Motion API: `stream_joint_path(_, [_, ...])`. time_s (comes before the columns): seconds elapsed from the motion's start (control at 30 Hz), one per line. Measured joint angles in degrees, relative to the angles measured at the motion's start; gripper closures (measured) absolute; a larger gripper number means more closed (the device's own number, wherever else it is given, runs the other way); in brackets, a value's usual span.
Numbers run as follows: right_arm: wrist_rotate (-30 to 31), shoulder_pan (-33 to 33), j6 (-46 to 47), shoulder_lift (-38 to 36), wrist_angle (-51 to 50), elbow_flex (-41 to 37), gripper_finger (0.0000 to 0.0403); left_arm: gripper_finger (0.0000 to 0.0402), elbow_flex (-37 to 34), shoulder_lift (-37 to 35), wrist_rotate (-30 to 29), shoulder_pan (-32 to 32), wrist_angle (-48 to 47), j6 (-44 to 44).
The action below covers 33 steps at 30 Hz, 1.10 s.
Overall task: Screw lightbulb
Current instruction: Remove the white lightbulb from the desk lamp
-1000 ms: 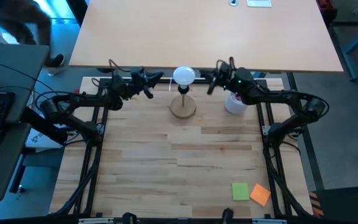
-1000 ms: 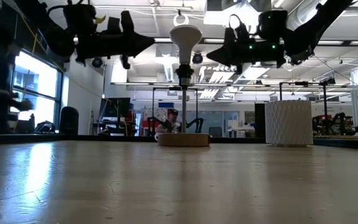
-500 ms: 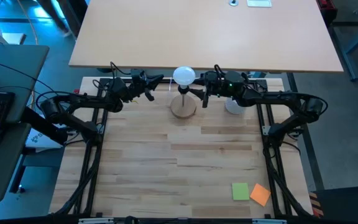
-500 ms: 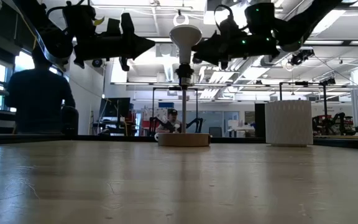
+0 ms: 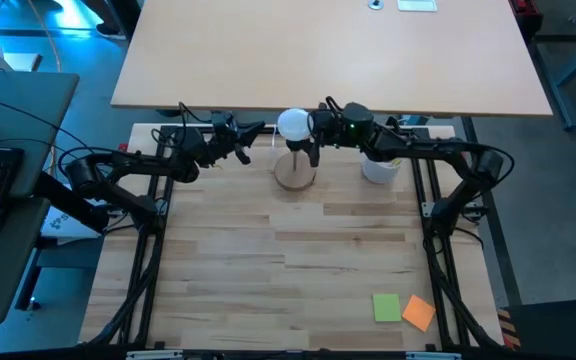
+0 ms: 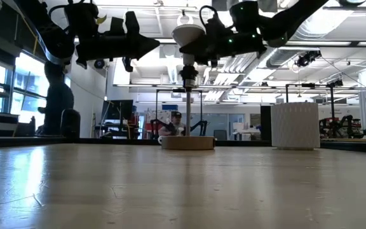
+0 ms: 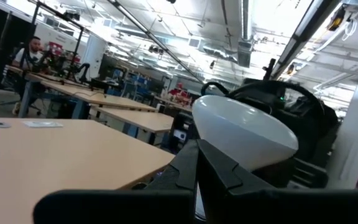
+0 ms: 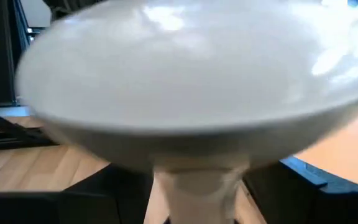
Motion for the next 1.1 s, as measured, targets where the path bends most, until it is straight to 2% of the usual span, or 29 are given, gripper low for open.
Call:
stream_joint_path(0.13, [0.1, 0.0, 0.0, 0.1, -0.5, 0.9, 0.0175, 0.0402, 0.0, 0.0, 0.0, 0.0, 0.0, 0.0])
stream_joint_path(0.33, [0.1, 0.0, 0.0, 0.2, -0.6, 0.9, 0.0247, 0.0401, 0.0, 0.0, 0.0, -0.3, 0.0, 0.0])
stream_joint_path(0.67, [0.0, 0.4, 1.5, 0.0, 7.4, 0.9, 0.0250, 0.0401, 0.0, 0.0, 0.1, -1.0, 0.0, 0.5])
stream_joint_path(0.77, [0.0, 0.5, 1.5, -2.3, 6.8, 0.8, 0.0250, 0.0402, 0.0, 0.0, 0.5, -1.0, -0.1, 0.7])
stream_joint_path(0.87, [0.1, 1.0, 1.4, -7.0, 1.2, 0.8, 0.0251, 0.0401, 0.0, 0.0, 0.9, -1.0, -1.1, 1.5])
stream_joint_path(1.0, [0.4, 4.7, -0.6, -13.5, -13.4, 0.3, 0.0252, 0.0402, 0.0, 0.0, 0.3, -1.0, -5.2, 3.4])
stream_joint_path(1.1, [5.6, 9.8, -0.4, -17.0, -24.2, -1.4, 0.0252, 0.0401, 0.0, 0.0, -0.8, -1.0, -8.8, 4.7])
